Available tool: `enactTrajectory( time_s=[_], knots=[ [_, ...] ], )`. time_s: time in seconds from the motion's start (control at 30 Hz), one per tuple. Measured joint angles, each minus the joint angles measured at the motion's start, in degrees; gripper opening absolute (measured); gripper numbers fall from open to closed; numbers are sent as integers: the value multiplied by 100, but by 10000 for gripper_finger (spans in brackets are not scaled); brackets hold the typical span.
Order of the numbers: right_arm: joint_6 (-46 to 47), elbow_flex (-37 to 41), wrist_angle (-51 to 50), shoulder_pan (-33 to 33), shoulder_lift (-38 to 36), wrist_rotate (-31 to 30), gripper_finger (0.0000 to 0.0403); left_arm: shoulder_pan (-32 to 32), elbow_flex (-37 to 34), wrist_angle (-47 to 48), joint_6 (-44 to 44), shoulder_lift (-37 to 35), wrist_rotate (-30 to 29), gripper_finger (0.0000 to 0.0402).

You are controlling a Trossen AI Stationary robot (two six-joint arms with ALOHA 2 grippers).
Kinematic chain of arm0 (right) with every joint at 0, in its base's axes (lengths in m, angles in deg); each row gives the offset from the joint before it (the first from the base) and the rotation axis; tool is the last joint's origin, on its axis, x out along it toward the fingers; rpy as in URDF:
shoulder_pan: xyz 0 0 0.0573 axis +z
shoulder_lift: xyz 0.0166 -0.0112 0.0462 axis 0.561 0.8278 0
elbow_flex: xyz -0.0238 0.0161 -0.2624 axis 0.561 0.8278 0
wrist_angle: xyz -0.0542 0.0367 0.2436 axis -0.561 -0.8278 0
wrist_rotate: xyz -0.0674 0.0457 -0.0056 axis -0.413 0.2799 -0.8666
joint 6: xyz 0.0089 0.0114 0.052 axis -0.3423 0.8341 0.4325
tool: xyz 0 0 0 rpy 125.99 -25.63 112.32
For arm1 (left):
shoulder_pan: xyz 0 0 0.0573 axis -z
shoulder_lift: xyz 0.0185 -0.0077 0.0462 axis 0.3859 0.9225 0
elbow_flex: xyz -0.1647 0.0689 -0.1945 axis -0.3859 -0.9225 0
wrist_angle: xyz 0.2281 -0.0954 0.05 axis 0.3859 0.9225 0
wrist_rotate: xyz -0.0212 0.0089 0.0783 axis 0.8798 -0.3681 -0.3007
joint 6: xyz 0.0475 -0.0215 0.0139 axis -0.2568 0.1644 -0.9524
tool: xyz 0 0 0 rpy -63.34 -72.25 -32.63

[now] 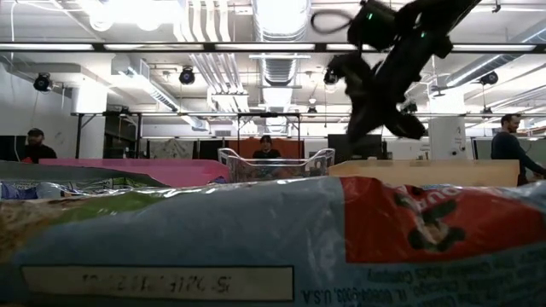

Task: Pick and place Granola Bars by type
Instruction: Put the red granola bar into the pink bin

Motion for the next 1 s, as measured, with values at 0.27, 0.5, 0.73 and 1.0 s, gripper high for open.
enactTrajectory(
  time_s=[0.27,0.5,0.73,1.0],
  knots=[
    [-672,-4,387,506,-1168,0,9,-1,0,0,-6,0,1,0],
    [-1409,-4,457,1047,-2129,3,9,-1,0,-2,-35,0,0,0],
    [-1746,-4,796,1790,-2738,-1,9,-1,0,-6,-31,0,0,0],
    [-2359,-4,1665,2606,-2711,-8,9,-1,0,-139,-33,0,0,0]
  ],
)
